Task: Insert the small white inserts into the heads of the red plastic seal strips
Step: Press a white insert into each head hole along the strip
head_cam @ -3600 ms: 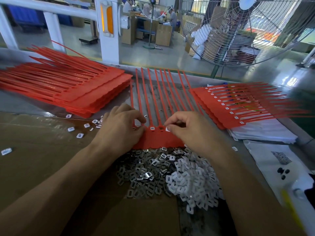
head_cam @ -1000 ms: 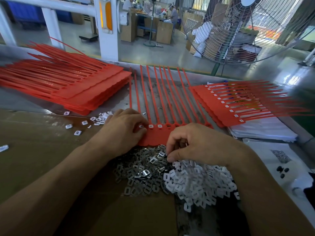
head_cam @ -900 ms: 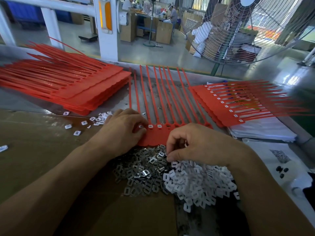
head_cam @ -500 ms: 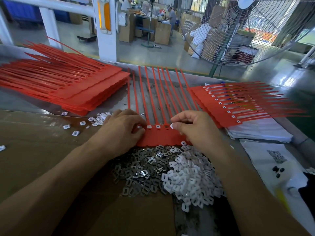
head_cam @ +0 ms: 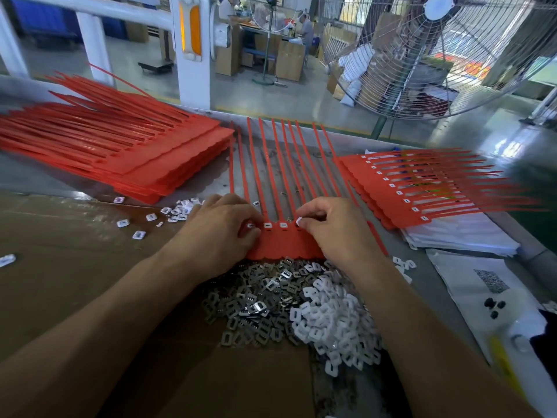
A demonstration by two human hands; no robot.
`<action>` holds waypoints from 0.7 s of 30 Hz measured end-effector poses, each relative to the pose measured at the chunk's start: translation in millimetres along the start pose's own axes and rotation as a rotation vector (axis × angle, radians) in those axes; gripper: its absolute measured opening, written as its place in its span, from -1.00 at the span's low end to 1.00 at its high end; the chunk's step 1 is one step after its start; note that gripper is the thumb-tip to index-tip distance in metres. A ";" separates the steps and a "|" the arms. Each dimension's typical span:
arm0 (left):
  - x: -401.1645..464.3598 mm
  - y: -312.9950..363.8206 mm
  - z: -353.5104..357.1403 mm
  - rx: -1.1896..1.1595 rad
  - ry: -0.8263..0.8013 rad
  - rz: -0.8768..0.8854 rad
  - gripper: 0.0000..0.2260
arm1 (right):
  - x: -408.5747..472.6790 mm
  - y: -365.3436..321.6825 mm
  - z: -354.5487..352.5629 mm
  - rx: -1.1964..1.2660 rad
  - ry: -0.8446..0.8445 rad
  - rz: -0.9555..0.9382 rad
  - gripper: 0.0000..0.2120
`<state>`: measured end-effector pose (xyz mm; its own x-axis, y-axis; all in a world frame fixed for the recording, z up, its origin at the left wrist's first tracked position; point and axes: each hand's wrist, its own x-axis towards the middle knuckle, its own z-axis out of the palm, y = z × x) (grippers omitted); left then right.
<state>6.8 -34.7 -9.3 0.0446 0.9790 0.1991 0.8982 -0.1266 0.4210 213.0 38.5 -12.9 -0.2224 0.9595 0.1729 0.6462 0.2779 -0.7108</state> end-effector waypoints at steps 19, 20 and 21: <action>-0.3 0.7 -1.4 0.003 -0.015 -0.001 -0.73 | -13.3 2.6 -7.1 -0.093 -0.028 -0.063 -0.79; -0.2 0.1 -1.0 0.003 -0.013 0.001 -0.73 | -14.4 2.3 -7.7 -0.115 -0.032 -0.072 -0.79; -0.2 -0.4 -0.6 0.003 -0.012 0.003 -0.73 | -15.1 1.7 -8.2 -0.140 -0.036 -0.085 -0.79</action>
<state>6.2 -34.9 -9.0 0.0527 0.9803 0.1903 0.8993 -0.1294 0.4178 223.5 24.8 -11.2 -0.3049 0.9308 0.2015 0.7188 0.3637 -0.5925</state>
